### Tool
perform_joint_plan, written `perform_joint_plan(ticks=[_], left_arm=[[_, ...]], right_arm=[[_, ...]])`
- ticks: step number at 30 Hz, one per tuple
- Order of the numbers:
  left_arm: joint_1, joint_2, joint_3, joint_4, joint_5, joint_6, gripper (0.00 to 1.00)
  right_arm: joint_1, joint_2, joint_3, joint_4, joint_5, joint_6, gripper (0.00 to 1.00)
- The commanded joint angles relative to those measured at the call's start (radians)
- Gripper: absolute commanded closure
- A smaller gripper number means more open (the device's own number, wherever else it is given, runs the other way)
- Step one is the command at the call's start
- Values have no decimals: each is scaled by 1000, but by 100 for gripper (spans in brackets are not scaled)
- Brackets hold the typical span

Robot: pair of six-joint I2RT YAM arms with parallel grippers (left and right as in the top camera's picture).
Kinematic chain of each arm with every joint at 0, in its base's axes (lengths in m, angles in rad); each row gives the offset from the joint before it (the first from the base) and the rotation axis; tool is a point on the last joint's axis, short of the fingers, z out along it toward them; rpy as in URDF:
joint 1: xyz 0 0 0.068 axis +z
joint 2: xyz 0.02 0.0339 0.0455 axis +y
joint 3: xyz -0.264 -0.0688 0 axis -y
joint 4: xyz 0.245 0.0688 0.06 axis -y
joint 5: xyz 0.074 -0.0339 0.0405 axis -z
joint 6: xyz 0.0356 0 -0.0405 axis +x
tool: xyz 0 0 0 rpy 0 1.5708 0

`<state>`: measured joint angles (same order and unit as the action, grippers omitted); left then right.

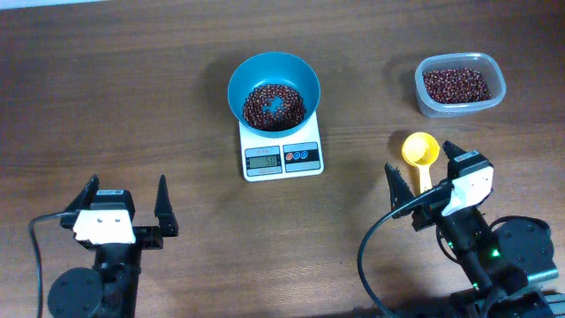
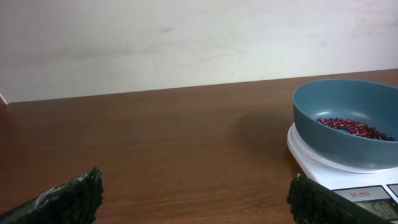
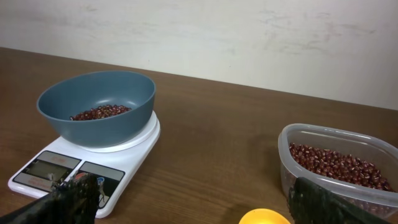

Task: Scoop item into bowl and weigh 50g on scale

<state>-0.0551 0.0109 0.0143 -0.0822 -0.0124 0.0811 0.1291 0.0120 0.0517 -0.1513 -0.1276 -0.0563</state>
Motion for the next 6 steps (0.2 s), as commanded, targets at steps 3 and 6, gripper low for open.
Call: perform_joint_plan(ticks=[3,6], left_arm=[[-3,-5,-5,-2,-10,-13,1],[-3,-5,-5,-2,-10,-13,1]], right_arm=[[8,-8,-10,2,8,0,1],[8,-8,-10,2,8,0,1]])
